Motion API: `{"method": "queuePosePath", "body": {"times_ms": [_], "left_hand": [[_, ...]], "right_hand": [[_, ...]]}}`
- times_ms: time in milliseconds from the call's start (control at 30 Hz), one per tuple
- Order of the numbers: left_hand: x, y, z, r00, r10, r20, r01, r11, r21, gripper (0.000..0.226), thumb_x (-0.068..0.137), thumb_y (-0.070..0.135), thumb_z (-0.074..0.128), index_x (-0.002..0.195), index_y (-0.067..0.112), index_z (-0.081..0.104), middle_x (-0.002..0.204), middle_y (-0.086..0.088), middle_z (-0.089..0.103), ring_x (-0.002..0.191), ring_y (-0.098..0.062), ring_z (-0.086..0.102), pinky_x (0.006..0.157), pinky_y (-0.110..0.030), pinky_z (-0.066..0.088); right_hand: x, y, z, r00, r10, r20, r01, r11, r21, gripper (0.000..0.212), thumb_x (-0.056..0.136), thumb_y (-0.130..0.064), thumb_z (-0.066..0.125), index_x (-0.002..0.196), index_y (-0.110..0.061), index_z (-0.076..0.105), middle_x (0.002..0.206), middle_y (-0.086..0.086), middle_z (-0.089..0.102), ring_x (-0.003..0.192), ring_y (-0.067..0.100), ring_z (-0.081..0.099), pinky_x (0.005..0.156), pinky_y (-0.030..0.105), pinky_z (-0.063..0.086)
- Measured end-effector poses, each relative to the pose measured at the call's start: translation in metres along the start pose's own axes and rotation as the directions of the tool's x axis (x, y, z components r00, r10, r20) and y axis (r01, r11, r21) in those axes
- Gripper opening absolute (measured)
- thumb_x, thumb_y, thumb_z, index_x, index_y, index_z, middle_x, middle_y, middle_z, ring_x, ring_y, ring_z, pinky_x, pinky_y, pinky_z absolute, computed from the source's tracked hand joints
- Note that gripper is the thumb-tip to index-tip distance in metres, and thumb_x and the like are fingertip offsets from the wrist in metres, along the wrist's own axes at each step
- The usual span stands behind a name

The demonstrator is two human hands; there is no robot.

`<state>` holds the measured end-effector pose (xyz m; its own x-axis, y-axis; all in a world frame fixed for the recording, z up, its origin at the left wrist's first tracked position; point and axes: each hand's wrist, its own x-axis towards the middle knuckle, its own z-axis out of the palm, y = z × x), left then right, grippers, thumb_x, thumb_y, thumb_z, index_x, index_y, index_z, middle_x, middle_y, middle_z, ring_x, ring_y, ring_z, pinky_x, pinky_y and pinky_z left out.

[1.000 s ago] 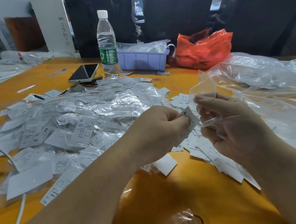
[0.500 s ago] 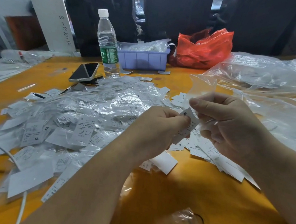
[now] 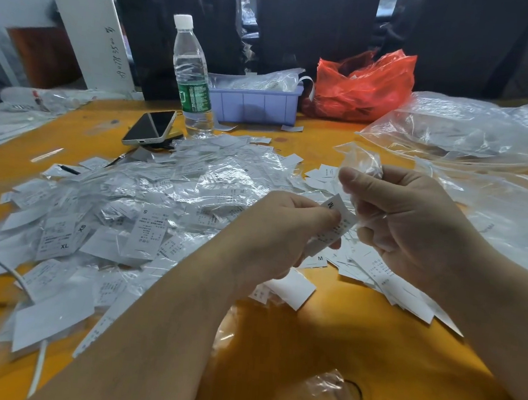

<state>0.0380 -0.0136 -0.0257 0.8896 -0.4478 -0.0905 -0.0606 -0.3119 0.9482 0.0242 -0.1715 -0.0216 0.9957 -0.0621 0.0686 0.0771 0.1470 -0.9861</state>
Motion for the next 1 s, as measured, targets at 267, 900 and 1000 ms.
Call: {"method": "queuePosePath", "body": {"times_ms": [267,900,1000], "left_hand": [[0.0001,0.0007,-0.0017,1.0,-0.003,-0.013,0.003,0.999,-0.035,0.036,0.098,0.026,0.053,0.07,0.009,0.068,0.036,0.01,0.04,0.033,-0.005,0.03,0.043,-0.02,0.021],[0.0034,-0.0045,-0.0022,1.0,0.01,-0.011,-0.01,0.999,-0.044,0.029,0.097,0.021,0.051,0.076,0.01,0.067,0.042,0.007,0.034,0.037,-0.01,0.029,0.044,-0.022,0.022],[0.0032,-0.0038,-0.0011,1.0,-0.011,0.013,0.011,0.999,-0.042,0.029,0.097,0.021,0.053,0.077,0.006,0.067,0.044,0.005,0.033,0.04,-0.012,0.027,0.046,-0.025,0.02]], "right_hand": [[-0.0011,-0.0001,-0.0002,0.998,0.032,0.061,-0.029,0.998,-0.061,0.016,0.065,-0.018,0.07,0.073,-0.007,0.062,0.044,-0.004,0.049,0.032,0.003,0.035,0.042,0.023,0.022],[0.0038,0.0,-0.0051,0.992,0.095,0.083,-0.095,0.995,-0.003,0.024,0.072,-0.025,0.069,0.087,-0.006,0.07,0.055,0.0,0.04,0.057,0.022,0.003,0.036,0.019,0.023],[0.0038,0.0008,-0.0069,0.992,0.091,0.083,-0.093,0.996,0.018,0.025,0.074,-0.03,0.068,0.083,-0.007,0.07,0.054,-0.003,0.034,0.046,0.015,0.005,0.038,0.02,0.017]]}}
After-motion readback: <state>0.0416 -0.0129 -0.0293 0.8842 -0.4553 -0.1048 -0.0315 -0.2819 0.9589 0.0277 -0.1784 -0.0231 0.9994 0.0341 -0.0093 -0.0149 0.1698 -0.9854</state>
